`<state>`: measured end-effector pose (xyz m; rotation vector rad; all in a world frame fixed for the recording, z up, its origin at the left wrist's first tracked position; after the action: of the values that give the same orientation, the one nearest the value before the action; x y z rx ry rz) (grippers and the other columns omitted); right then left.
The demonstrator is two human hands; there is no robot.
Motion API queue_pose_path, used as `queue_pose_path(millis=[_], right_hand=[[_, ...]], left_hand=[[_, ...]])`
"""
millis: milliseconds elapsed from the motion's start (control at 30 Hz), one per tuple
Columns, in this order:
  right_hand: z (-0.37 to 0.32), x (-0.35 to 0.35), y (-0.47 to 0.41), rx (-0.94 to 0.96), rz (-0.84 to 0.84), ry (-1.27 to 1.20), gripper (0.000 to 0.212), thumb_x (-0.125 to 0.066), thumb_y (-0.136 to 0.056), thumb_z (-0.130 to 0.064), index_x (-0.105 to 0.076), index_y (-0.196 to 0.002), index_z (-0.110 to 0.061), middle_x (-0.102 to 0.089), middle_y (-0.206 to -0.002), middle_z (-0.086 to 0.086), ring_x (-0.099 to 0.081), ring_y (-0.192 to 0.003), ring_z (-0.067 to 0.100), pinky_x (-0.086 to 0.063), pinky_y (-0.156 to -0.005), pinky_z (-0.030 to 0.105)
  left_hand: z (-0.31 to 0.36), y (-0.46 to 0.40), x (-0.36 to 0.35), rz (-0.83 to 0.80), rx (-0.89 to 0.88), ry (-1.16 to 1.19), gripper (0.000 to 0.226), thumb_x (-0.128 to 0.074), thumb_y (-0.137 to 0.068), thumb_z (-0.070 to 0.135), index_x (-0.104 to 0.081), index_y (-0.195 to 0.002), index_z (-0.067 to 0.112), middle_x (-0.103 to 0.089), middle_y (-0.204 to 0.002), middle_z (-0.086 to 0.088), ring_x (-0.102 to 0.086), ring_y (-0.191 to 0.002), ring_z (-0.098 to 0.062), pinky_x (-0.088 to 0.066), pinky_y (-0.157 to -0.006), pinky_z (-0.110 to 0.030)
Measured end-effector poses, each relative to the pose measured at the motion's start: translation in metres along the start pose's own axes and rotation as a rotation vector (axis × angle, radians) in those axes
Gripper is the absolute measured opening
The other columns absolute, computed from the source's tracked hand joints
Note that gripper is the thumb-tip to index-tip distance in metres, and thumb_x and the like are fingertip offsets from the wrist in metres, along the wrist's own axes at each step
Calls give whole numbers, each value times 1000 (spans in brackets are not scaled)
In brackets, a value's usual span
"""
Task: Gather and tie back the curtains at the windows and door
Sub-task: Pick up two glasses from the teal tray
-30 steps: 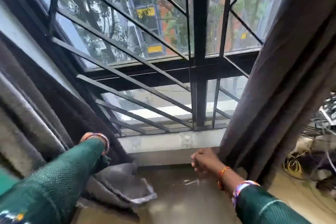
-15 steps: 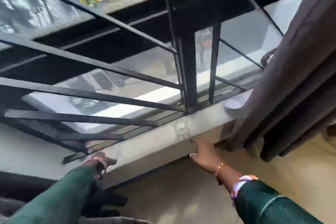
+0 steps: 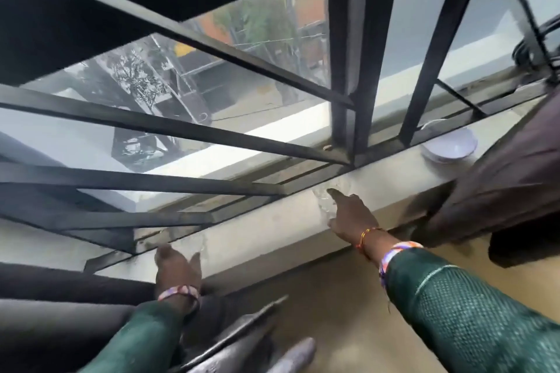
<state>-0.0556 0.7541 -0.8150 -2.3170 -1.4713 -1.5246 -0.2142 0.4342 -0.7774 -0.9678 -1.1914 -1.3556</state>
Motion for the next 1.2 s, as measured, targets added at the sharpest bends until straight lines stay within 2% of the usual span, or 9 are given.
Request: queue_pose_path(millis=[133,233,333,433,633,800,867,1033,1200], right_hand=[[1,-2,-10,-42,54,18,45,-49,-90,-16,-43,-135,-22,-51,-128,16,-51,-118,34,-45,-98,38],[3,0,-9,-57,100,2,33,-46,-93,-16,-55,-124,-16,-56,-129,12,-52,-119,32,-45,-98,36],[4,5,-6,-40,139,27,29,-45,-95,-18,-61,-118,-12,-60,-124,12,-55,-116,31,-47,-95,35],[8,7,8,-42,161,42,24,-49,-94,-16,-64,-111,-9,-64,-116,15,-59,-110,33,-50,-91,36],[23,19,61,-92,142,38,24,-45,-95,-10,-65,-109,-10,-66,-111,15,-63,-101,32,-53,-84,36],[36,67,120,-115,221,25,20,-48,-95,-11,-63,-107,-11,-66,-109,14,-63,-102,32,-52,-83,35],[46,89,146,-140,248,21,22,-46,-95,-10,-62,-109,-11,-66,-110,15,-62,-103,33,-52,-84,36],[83,139,226,-189,313,-15,19,-46,-92,-12,-63,-103,-10,-65,-107,17,-61,-102,35,-50,-78,34],[118,171,324,-246,371,-43,21,-47,-91,-15,-64,-103,-9,-65,-108,18,-63,-98,35,-50,-77,35]], left_hand=[[0,-2,-7,14,84,186,65,-65,-83,19,-33,-130,-11,-40,-126,-39,-43,-117,-49,-37,-95,-48],[-9,3,-22,-81,146,281,64,-65,-84,21,-36,-138,4,-43,-127,-36,-43,-118,-48,-36,-99,-45],[-10,-6,-19,-53,185,391,40,-64,-85,17,-57,-120,1,-58,-121,-26,-52,-116,-38,-37,-100,-36],[-4,-5,-10,-56,181,363,24,-61,-87,15,-67,-102,-2,-65,-113,-22,-58,-109,-34,-40,-93,-32],[43,63,-10,-216,-30,405,14,-66,-81,9,-71,-93,3,-68,-110,-15,-60,-106,-28,-40,-91,-25],[116,138,-1,-345,-245,326,22,-64,-85,22,-70,-103,13,-67,-113,-10,-60,-105,-27,-43,-94,-26],[144,171,9,-394,-341,312,25,-61,-88,22,-67,-109,12,-66,-114,-9,-59,-106,-25,-41,-86,-20],[190,258,39,-476,-514,337,20,-68,-82,16,-71,-101,9,-71,-99,-15,-67,-94,-26,-52,-87,-33],[208,355,78,-502,-707,321,20,-68,-81,15,-72,-100,9,-71,-100,-16,-66,-98,-23,-48,-86,-25]])
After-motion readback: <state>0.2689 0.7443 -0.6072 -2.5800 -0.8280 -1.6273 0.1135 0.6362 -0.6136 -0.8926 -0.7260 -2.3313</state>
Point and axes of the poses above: each hand's wrist, its own y-axis away from the middle knuckle, its own x-axis out of the back of the hand, z = x × y, the point moved 9 cm from there along -y, towards the middle knuckle
